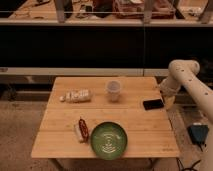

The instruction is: Place the eraser in the ceramic cup

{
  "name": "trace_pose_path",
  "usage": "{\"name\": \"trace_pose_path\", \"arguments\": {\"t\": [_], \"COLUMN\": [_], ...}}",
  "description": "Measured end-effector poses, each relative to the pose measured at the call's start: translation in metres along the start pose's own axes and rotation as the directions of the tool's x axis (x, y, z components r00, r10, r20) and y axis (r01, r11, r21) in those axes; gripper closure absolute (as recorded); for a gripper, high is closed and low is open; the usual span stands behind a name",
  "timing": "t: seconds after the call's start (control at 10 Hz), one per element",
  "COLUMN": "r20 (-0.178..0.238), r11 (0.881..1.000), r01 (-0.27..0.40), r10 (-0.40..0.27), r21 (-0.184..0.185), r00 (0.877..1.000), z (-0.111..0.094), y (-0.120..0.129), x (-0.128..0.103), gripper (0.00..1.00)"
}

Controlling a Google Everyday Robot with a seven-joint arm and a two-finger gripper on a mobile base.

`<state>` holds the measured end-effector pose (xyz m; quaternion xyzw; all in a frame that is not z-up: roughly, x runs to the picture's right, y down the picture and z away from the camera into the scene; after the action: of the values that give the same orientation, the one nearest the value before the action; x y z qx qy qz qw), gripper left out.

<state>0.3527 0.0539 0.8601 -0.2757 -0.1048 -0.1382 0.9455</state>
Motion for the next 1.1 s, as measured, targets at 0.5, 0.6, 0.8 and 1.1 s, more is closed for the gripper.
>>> {"name": "trace_pose_path", "arguments": {"t": [0.5,0.6,0.8,1.1], "r20": [0.046,0.054,0.06,0.051], "r11": [0.997,0.996,0.996,0.996], "r01": [-0.053,-0.057,-0.057,-0.041], "r10": [0.05,0.053,0.052,0.037], "r21": [0.065,0.068,0.074,0.076], "r00": [0.998,0.997,0.997,0.998], "z": [0.027,0.032,0.043,0.057], "y": [-0.008,-0.007,-0.005,-0.005], "x": [0.038,0.039,0.043,0.045], "gripper": [0.2,0.2,0.2,0.2]}}
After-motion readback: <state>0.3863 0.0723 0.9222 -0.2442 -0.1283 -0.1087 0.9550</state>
